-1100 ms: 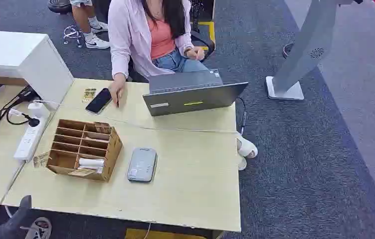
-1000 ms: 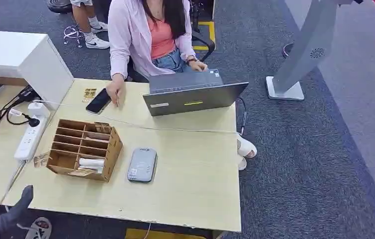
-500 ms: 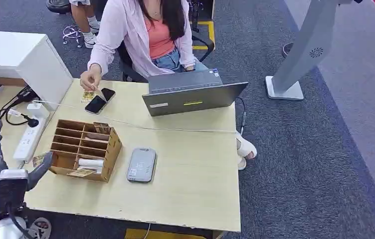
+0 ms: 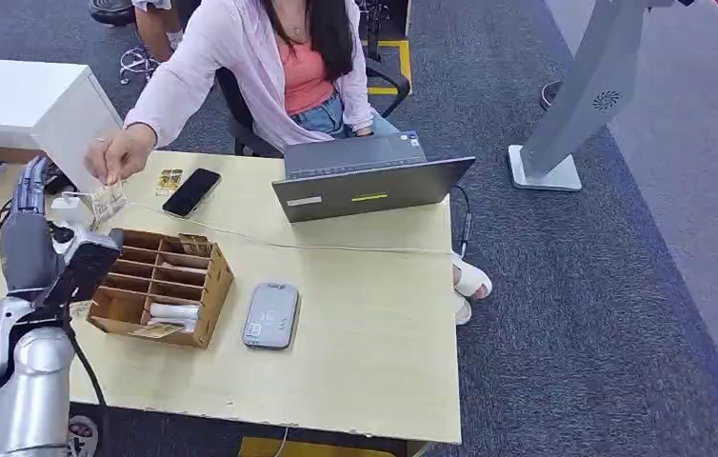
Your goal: Pass the card to the sensor for recognition and then transmit it.
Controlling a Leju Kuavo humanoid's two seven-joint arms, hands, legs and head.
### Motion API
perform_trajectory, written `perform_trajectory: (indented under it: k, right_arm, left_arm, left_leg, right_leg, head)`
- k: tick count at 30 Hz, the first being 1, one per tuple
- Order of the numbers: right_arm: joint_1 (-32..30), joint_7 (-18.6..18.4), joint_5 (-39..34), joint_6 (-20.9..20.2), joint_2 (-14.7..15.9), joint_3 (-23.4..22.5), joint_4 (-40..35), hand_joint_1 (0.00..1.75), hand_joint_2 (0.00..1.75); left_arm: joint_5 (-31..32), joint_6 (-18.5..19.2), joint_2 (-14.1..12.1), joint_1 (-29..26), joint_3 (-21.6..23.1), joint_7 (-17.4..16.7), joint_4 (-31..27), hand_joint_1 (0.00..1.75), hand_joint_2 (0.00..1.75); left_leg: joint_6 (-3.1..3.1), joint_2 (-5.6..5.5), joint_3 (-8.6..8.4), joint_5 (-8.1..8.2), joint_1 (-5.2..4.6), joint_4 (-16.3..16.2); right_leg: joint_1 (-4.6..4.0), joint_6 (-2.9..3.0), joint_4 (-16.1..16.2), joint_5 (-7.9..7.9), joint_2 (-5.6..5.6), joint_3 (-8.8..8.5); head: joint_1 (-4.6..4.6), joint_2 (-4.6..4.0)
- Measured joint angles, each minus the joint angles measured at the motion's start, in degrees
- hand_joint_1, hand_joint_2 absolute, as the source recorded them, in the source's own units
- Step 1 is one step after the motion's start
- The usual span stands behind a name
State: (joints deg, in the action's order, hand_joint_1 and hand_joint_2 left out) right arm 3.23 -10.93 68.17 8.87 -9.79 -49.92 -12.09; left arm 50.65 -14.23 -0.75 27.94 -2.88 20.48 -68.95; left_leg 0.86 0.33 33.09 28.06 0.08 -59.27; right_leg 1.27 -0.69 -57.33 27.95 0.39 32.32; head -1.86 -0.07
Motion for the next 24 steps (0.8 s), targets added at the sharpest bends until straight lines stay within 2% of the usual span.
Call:
perform_trajectory:
  k: [24]
  right_arm:
    - [0.4,0.2,7.3,-2.4,0.0,3.5,0.2,0.0,1.75]
  left_arm:
    - [26.4,-10.7,-7.4,28.2,12.1,-10.6,28.6,0.0,1.75]
  left_leg:
    - [-0.04,-0.01,0.03,-0.06,0.0,0.0]
  right_leg:
    - [-0.01,0.02,-0.1,-0.03,0.03,0.0]
  head:
    - [0.02,0.0]
